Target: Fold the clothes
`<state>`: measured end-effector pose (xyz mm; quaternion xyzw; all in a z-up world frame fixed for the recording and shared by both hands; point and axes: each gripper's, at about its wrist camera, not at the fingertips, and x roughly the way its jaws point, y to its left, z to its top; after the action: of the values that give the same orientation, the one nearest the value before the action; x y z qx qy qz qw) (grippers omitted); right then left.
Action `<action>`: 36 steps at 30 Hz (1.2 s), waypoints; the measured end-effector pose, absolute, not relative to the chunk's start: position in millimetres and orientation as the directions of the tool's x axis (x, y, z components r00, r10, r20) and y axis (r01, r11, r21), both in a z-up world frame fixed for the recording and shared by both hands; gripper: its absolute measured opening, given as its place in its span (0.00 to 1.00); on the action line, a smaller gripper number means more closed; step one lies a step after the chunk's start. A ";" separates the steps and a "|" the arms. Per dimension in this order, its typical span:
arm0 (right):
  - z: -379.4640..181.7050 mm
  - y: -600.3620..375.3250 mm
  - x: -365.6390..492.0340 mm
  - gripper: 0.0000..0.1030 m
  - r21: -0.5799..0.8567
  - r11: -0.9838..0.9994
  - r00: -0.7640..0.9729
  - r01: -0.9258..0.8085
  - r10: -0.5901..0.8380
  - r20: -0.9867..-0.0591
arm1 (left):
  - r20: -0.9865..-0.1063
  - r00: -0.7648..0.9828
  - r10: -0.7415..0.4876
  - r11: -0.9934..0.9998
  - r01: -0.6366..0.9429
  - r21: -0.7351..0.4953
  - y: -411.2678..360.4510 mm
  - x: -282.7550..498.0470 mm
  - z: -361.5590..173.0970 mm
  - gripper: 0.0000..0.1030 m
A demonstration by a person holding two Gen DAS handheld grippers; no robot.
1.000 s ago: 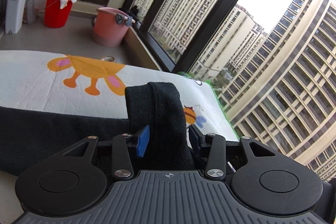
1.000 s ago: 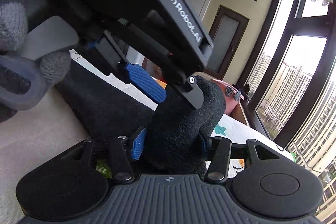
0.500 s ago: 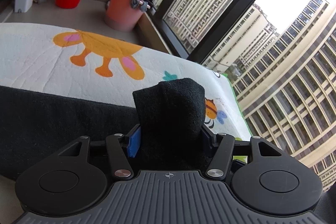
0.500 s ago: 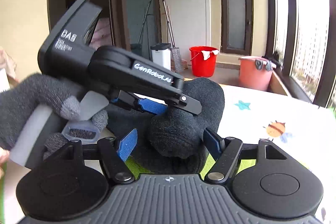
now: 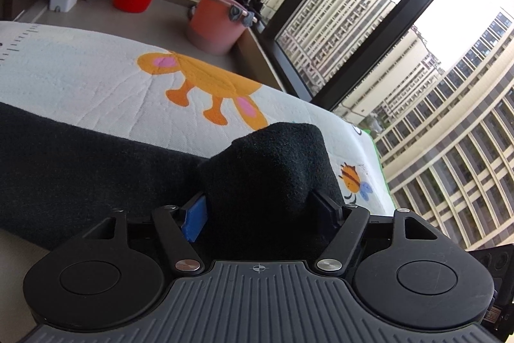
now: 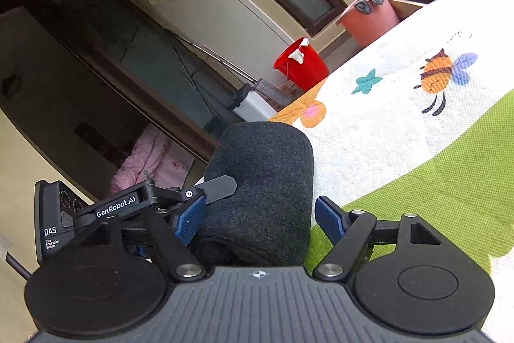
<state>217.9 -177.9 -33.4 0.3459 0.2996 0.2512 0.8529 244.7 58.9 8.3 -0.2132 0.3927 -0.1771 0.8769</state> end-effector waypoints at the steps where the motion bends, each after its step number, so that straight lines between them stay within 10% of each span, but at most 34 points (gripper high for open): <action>1: -36.1 -172.3 222.4 0.74 0.750 0.621 0.686 -0.226 0.648 -0.331 | -0.617 0.633 -0.468 0.850 0.133 -0.509 62.0 243.2 8.6 0.76; 14: -15.1 -160.4 199.7 0.48 0.612 0.744 0.717 -0.268 0.578 -0.389 | -0.615 0.598 -0.513 0.819 0.127 -0.560 47.4 230.6 7.3 0.77; 36: 22.2 -140.4 159.6 0.51 0.143 0.951 0.852 -0.275 0.310 -0.422 | -0.597 0.657 -0.460 0.880 0.248 -0.405 18.0 213.1 43.8 0.85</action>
<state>159.6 -140.4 22.2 0.0388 0.2255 0.1520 0.9615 213.1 18.0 43.8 -0.1454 0.3640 -0.1969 0.8987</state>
